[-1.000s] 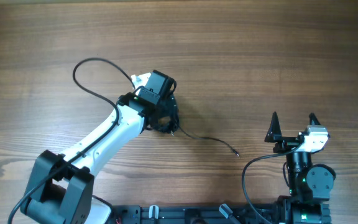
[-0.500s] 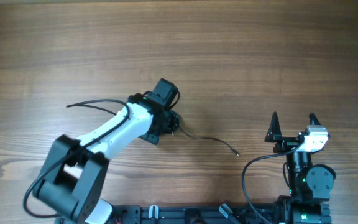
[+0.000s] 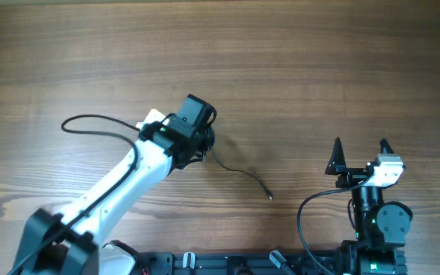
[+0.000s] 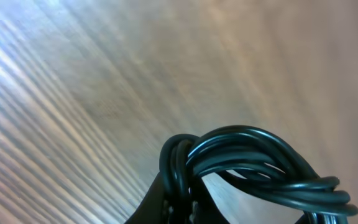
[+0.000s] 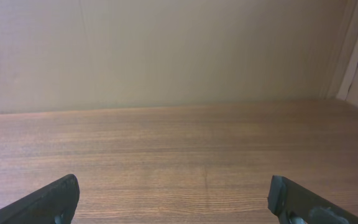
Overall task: Untangle cables
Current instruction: 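Bring the right gripper to the held coil and grasp a loop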
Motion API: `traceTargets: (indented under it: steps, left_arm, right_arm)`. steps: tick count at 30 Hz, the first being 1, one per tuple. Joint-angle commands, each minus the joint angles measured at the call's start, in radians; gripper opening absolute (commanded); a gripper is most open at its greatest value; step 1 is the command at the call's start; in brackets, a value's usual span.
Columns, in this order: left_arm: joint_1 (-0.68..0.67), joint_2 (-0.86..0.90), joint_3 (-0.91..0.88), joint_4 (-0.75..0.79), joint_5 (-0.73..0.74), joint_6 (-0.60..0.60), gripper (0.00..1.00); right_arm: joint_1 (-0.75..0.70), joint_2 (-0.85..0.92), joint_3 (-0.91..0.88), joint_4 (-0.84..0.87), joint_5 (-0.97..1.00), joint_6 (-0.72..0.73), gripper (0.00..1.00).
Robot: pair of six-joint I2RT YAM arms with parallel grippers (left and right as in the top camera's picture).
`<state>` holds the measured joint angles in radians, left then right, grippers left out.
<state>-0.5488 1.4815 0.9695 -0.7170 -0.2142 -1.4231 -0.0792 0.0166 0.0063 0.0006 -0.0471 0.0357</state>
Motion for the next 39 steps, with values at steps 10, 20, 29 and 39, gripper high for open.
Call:
traceTargets:
  steps: [10,20,29,39]
  left_arm:
    - [0.0,-0.035,0.001,0.044,0.082,0.032,0.04]
    - [0.018,-0.034,0.001,-0.089,0.172,0.032,0.04]
    - [0.016,-0.034,0.001,-0.05,0.266,0.024,0.04]
    - [0.017,-0.034,0.001,-0.05,0.415,-0.045,0.04]
  right_arm:
    - [0.003,0.025,0.035,0.042,-0.564,0.702,0.99]
    - [0.024,0.776,0.253,-0.101,-0.944,0.429,0.96]
    - [0.589,1.025,0.253,0.412,-0.505,0.382,0.85]
    - [0.991,1.148,0.254,0.587,0.13,0.199,0.98]
